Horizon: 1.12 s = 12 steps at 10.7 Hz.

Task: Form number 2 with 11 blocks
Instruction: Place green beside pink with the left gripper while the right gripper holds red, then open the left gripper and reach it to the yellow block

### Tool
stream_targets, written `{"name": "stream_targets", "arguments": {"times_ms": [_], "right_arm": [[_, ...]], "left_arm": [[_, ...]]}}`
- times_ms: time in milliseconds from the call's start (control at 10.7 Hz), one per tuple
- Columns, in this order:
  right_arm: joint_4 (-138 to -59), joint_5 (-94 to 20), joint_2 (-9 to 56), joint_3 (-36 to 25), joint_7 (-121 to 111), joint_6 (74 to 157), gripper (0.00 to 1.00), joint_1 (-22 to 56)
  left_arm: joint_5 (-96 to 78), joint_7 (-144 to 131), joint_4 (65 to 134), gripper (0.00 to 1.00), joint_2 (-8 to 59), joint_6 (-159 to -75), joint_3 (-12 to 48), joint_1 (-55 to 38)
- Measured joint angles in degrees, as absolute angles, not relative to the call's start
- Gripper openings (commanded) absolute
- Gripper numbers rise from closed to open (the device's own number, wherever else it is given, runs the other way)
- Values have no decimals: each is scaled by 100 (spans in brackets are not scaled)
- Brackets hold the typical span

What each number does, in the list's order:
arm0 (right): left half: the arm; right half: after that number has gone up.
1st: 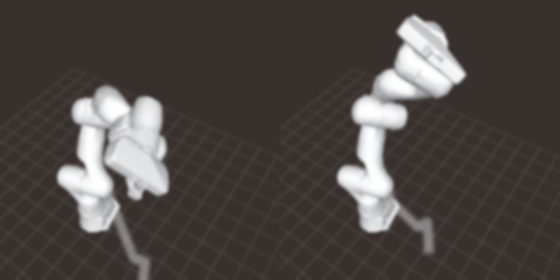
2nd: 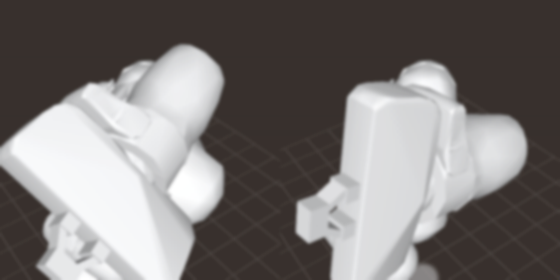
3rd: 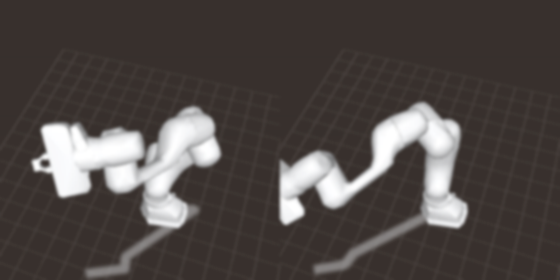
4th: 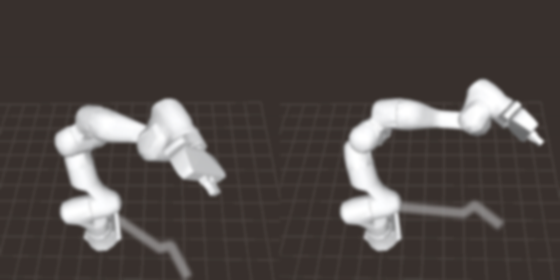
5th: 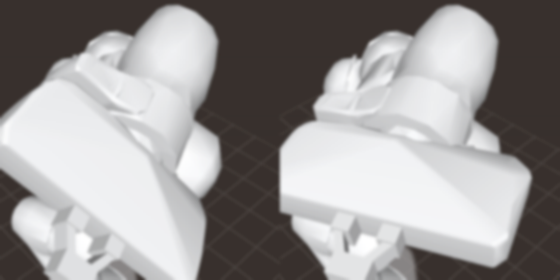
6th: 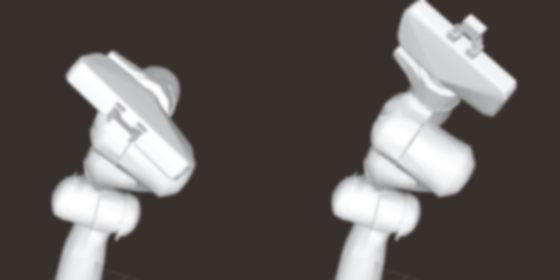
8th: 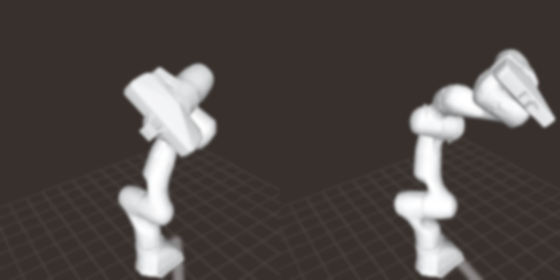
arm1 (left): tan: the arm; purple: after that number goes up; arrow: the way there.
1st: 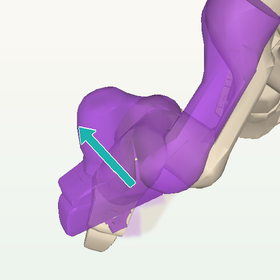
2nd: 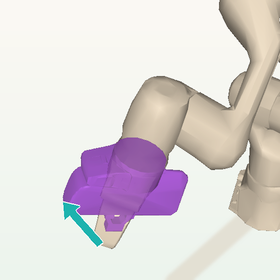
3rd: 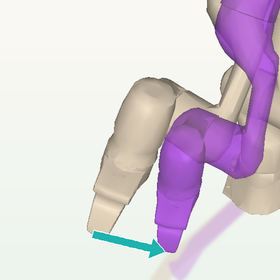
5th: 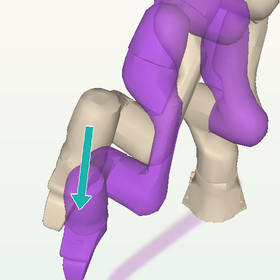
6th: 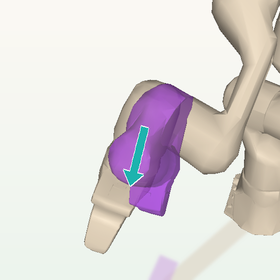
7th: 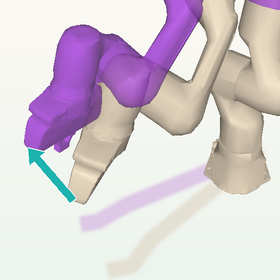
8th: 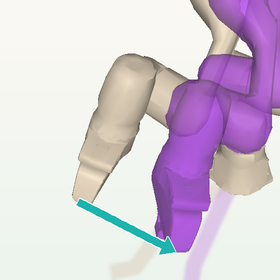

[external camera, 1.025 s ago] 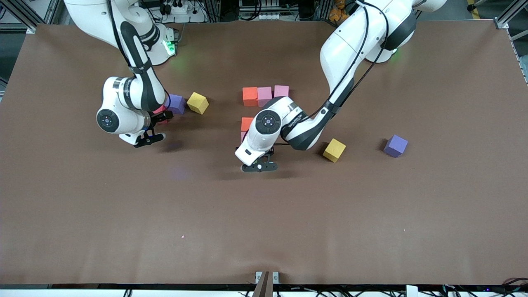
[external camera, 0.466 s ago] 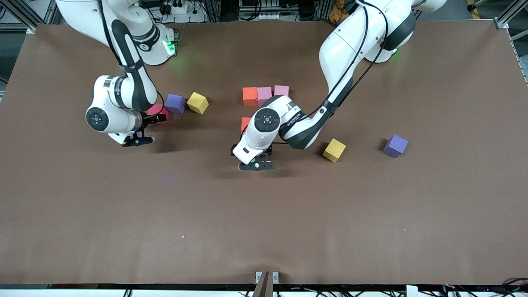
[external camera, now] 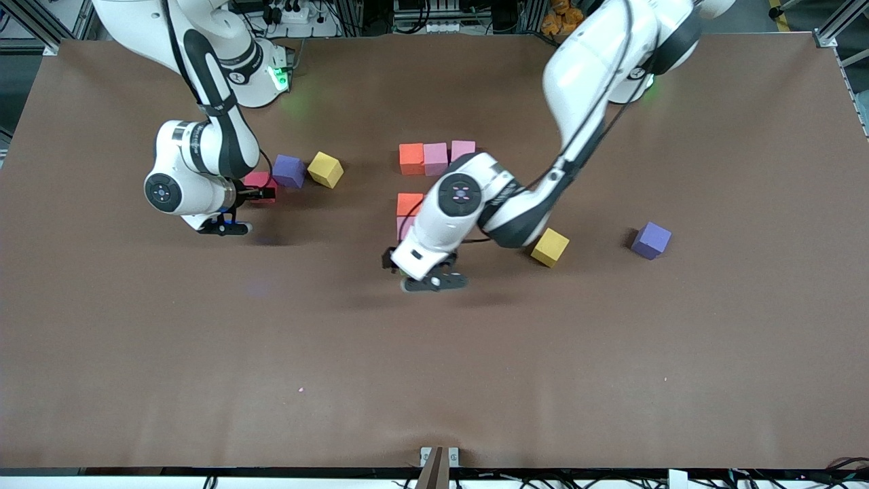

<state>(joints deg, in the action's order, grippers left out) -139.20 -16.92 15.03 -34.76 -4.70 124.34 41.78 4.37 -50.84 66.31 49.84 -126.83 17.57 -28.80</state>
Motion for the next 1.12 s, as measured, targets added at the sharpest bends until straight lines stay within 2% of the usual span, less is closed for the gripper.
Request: {"name": "stream_targets", "arguments": {"times_ms": [186, 466, 652, 932, 1118], "right_arm": [[-14142, -1684, 1413, -3463, -465, 12767, 100, 4188], [-14455, -1680, 1386, -3428, -399, 13290, 100, 4196], [-14491, -1679, 1375, -3424, -379, 13318, 100, 4198], [-14508, -1679, 1340, -3404, -300, 13225, 100, 4201], [-14515, -1679, 1223, -3271, -32, 13136, 100, 4204]], "left_arm": [[437, -4974, 6816, 100, 4513, -11863, 1755, -2364], [438, -4125, 7738, 100, 3825, -11595, 1748, -1639], [447, -3278, 8639, 100, 3333, -11681, 1748, -1254], [466, -2604, 10119, 100, 2646, -12467, 1749, -1062], [678, -2351, 10690, 100, 2394, -12657, 1753, -1061]]}}
